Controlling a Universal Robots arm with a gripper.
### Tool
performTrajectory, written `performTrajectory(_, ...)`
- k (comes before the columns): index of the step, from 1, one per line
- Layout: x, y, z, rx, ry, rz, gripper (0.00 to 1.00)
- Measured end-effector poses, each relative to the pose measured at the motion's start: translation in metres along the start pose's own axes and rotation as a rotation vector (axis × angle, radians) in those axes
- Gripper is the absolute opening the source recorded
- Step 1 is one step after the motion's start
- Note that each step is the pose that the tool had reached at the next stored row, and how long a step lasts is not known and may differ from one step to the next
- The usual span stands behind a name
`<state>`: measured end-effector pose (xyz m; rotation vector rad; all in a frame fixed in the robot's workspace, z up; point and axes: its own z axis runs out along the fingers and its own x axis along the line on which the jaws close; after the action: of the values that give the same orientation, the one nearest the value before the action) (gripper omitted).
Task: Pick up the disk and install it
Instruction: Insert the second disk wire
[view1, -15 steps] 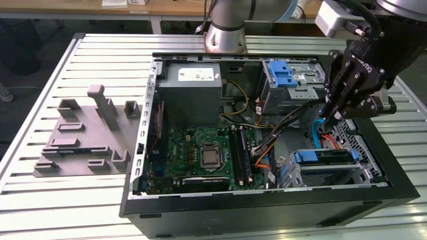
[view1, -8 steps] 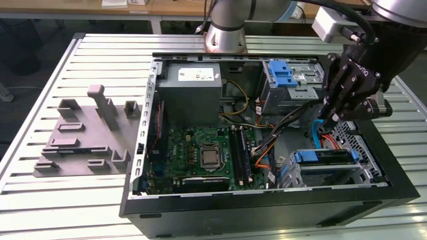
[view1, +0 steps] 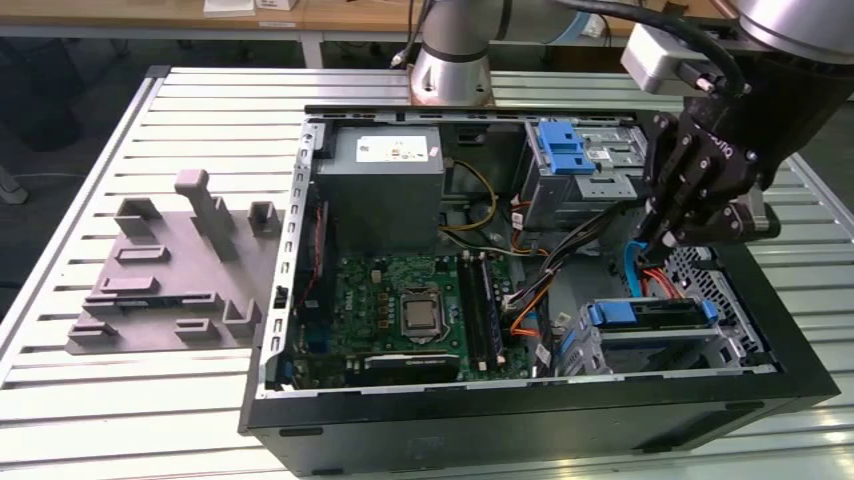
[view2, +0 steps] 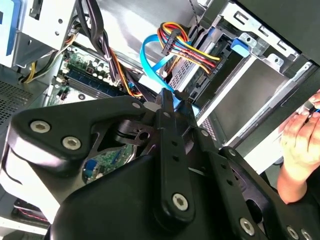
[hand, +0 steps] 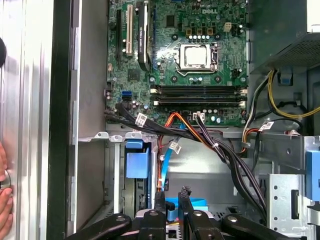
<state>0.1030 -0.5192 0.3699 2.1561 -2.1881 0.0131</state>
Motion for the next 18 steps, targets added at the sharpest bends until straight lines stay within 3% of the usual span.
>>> performTrajectory(5, -0.0002, -0.0001, 0.0028, 0.0009, 0.0059, 0.0, 0.24)
performTrajectory(6, -0.0002, -0.0002, 0.0034, 0.001, 0.0066, 0.0, 0.17)
performTrajectory(13, -0.0003, -0.0003, 0.0063, 0.0012, 0.0074, 0.0, 0.16)
performTrajectory(17, -0.0004, -0.0004, 0.0071, 0.0014, 0.0169, 0.001, 0.17)
performTrajectory(18, -0.0004, -0.0004, 0.0074, 0.0015, 0.019, 0.001, 0.23)
